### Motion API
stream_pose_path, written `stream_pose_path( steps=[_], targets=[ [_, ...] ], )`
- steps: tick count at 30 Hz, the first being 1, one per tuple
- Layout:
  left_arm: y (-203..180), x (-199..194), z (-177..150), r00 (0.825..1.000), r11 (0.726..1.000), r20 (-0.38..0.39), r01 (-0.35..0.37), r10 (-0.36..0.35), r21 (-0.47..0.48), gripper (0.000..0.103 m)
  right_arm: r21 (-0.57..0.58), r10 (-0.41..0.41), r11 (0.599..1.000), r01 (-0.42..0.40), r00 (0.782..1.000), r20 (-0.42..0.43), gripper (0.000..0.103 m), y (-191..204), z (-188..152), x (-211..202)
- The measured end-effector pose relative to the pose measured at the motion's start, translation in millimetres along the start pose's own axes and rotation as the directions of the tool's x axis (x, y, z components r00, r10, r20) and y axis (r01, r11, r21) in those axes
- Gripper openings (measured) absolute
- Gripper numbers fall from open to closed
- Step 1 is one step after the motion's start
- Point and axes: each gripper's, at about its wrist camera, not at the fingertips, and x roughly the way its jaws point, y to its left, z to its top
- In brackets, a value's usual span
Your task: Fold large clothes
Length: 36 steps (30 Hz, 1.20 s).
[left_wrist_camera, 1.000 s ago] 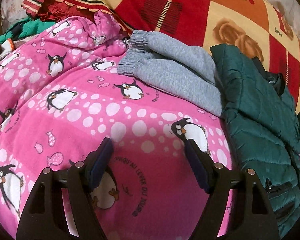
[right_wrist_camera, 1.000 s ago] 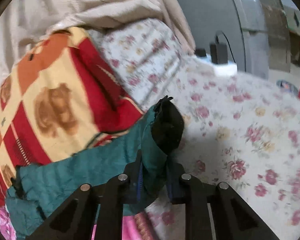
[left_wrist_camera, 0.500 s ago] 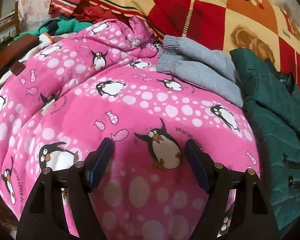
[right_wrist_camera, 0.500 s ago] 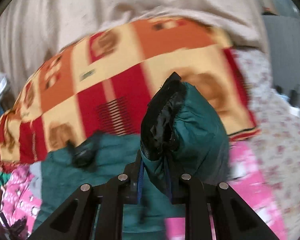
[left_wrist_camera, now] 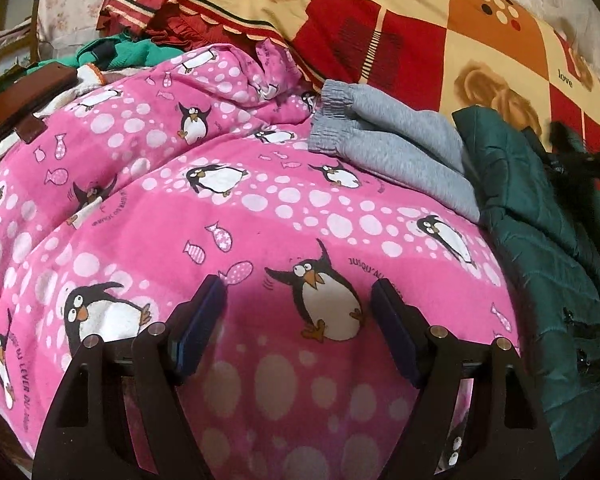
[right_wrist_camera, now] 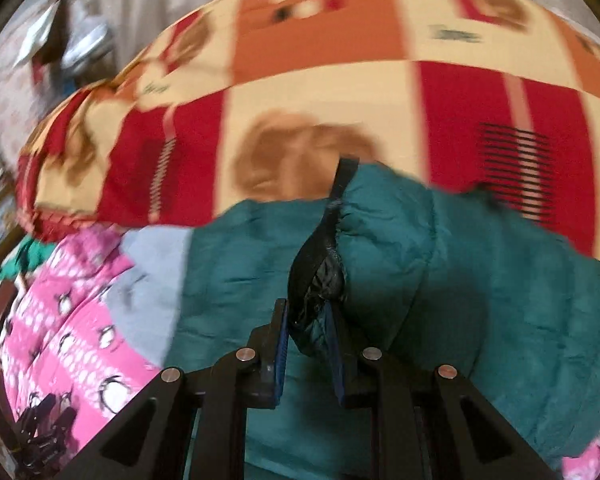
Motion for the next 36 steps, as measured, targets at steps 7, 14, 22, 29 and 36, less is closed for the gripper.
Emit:
stream_pose_path(
  steps=[7, 14, 22, 29, 36],
  targets=[
    [1, 1, 0, 1.000, 1.000, 0.000, 0.002, -0.002, -0.002, 0.077, -0.021, -0.041, 0.999, 0.039, 0.991, -0.126, 0.053, 14, -36, 49],
    [-1, 3, 2, 1.000, 1.000, -0.017, 0.001, -0.001, 0.001, 0.079, -0.044, -0.014, 0.999, 0.010, 0.994, -0.105, 0.071, -6, -58, -19],
    [-75, -28, 80, 0.990, 0.987, 0.019, 0.139, -0.141, 0.079, 0.079, 0.158, -0.253, 0.945, 0.287, 0.946, -0.203, 0.071, -107, -147, -111],
    [-237, 17, 123, 0.899, 0.879, -0.153, 0.434, -0.409, 0.197, 0.082, 0.251, -0.288, 0.912, 0.324, 0.943, -0.169, 0.077, -136, -216, -126],
    [-313, 96, 120, 0.852, 0.877, -0.276, 0.477, -0.446, 0.056, 0.081, 0.234, -0.300, 0.916, 0.326, 0.943, -0.143, 0.088, -130, -218, -118]
  ],
)
